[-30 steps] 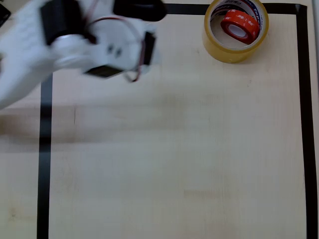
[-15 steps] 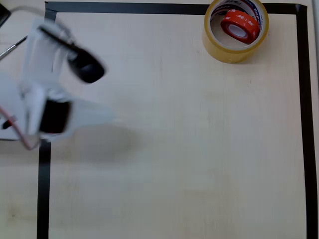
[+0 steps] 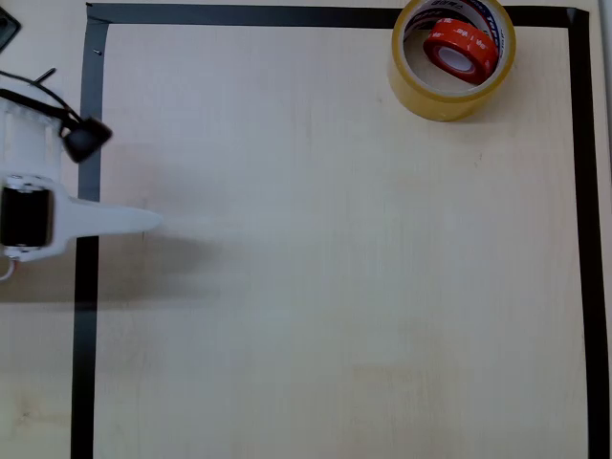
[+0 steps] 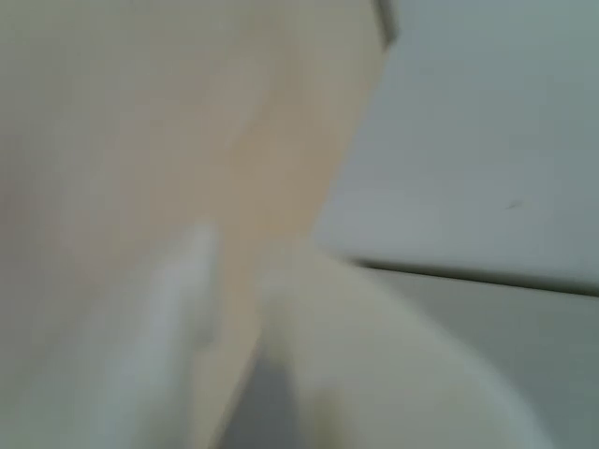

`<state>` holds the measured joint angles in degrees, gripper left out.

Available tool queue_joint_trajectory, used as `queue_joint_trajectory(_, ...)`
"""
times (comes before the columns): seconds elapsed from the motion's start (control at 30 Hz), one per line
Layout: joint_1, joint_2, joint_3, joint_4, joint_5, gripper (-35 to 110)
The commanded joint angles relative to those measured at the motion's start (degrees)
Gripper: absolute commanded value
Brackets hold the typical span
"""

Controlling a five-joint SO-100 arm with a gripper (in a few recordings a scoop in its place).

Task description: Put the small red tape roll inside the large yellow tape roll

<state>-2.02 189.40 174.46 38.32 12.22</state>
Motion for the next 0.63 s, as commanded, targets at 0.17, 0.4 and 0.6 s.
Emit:
queue_joint_trajectory(0.17, -2.81, 1.76, 3.87, 4.22, -2.55, 0)
queue_joint_trajectory(0.4, -3.16, 1.76, 4.04, 9.93, -2.55, 0)
queue_joint_trajectory(0.6, -1.14, 1.76, 4.04, 11.69, -2.11, 0)
